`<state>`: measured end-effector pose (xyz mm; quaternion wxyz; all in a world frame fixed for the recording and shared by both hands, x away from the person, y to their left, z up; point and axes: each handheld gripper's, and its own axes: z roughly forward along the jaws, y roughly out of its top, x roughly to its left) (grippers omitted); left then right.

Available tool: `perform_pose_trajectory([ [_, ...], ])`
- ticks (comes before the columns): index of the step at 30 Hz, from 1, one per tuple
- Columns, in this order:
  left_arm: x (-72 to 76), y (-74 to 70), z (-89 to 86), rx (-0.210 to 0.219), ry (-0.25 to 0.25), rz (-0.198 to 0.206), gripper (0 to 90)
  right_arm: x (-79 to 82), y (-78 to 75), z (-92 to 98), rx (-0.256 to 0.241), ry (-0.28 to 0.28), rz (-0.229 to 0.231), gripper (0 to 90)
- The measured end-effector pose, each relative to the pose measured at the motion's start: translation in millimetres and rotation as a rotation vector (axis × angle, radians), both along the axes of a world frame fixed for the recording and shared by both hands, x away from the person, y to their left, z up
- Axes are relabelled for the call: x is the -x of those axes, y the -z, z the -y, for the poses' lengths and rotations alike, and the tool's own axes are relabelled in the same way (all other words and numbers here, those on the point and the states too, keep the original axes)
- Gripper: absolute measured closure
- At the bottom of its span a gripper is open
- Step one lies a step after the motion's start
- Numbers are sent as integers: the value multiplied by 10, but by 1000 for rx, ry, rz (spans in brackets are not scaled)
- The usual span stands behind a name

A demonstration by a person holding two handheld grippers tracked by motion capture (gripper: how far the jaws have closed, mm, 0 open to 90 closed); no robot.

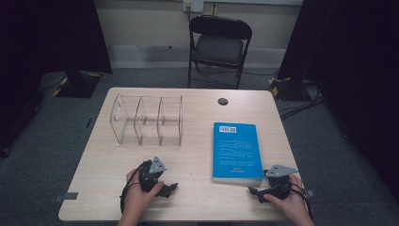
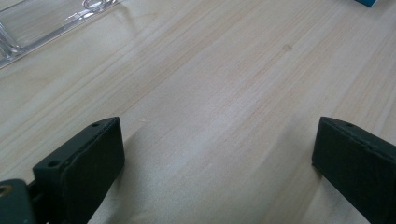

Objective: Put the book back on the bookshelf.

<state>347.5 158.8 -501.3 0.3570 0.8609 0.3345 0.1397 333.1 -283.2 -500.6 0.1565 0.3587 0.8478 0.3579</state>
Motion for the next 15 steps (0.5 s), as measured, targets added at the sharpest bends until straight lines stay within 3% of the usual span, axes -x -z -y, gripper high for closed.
perform_pose_trajectory([
  [12, -4, 12, 19, 12, -17, 1, 0, 6, -2, -11, 1, 23, 4, 64],
  [15, -5, 12, 19, 12, -16, -1, 0, 16, -10, 7, -13, 11, 23, 158],
])
